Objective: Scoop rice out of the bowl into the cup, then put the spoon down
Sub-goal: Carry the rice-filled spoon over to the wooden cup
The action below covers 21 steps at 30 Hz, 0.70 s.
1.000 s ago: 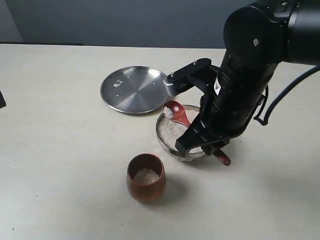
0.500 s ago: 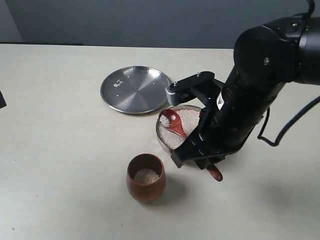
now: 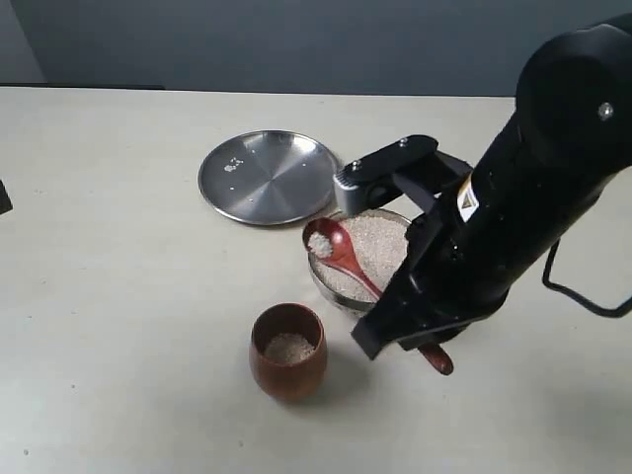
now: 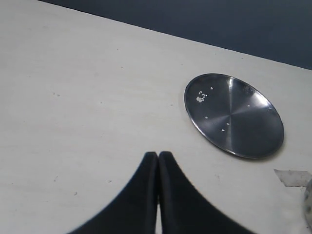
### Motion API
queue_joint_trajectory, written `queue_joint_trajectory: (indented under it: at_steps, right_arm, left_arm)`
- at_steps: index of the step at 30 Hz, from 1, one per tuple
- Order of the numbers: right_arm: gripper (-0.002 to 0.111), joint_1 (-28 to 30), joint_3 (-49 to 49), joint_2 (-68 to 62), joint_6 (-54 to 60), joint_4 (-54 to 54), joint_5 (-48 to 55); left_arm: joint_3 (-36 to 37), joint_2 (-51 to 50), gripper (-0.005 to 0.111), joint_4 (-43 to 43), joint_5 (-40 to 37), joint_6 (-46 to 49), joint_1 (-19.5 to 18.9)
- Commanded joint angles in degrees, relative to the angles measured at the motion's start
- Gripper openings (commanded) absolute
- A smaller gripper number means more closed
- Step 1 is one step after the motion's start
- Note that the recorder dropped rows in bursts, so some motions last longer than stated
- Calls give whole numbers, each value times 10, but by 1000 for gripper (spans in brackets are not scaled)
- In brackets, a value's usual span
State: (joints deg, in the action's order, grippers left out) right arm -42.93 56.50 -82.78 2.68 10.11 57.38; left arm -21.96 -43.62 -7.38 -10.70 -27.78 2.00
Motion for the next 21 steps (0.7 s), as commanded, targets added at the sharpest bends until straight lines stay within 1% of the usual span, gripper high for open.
queue_joint_trajectory:
  at_steps: [1,6,12,14,21]
  right_arm:
    - [-1,-46,-2,4,-4,-27,2]
    - [-1,-81,-2,4,-22,-47,1]
    - [-1,-119,-2,2,-55,-108,2]
    - [-1,-126,-2,2,-73,-131,4]
    - [-1,-132,-2,2,-75,-147,9]
  left_arm:
    - [-4,-1,0,-1,4,0,-2]
    - [-4,-1,0,-1,4,0,-2]
    - [-4,-1,0,-1,4,0,-2]
    - [-4,-1,0,-1,4,0,-2]
    - [-4,-1,0,-1,4,0,-2]
